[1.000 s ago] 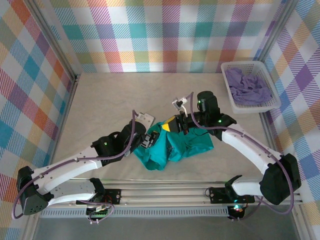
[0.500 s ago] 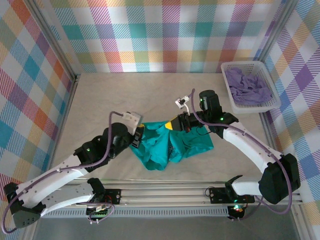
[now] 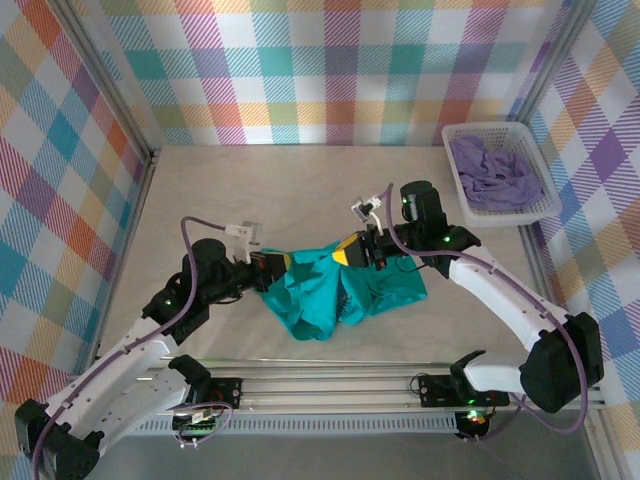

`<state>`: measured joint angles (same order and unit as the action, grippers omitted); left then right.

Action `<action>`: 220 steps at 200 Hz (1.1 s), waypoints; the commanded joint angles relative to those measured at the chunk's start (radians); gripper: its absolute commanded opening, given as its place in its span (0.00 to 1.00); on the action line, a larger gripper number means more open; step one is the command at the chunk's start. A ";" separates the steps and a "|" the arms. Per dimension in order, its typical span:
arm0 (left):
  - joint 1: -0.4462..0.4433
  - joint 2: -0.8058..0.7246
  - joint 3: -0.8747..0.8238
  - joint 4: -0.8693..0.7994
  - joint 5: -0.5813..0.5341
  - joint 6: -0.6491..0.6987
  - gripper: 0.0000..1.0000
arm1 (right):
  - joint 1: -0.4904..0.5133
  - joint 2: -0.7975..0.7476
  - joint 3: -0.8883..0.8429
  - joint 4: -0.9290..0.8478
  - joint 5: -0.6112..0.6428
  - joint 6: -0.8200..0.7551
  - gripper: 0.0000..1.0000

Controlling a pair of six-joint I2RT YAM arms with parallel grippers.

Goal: Fold the inside-out t-shirt

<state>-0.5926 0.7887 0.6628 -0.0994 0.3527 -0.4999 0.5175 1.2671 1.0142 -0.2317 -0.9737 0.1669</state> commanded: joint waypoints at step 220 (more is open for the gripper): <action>0.012 0.032 0.026 0.092 0.016 -0.153 0.00 | 0.293 -0.144 -0.171 0.140 0.730 0.232 0.00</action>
<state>-0.5919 0.8555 0.6571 0.0525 0.4286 -0.6781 0.8185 1.1717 0.8753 -0.2188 -0.1833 0.4595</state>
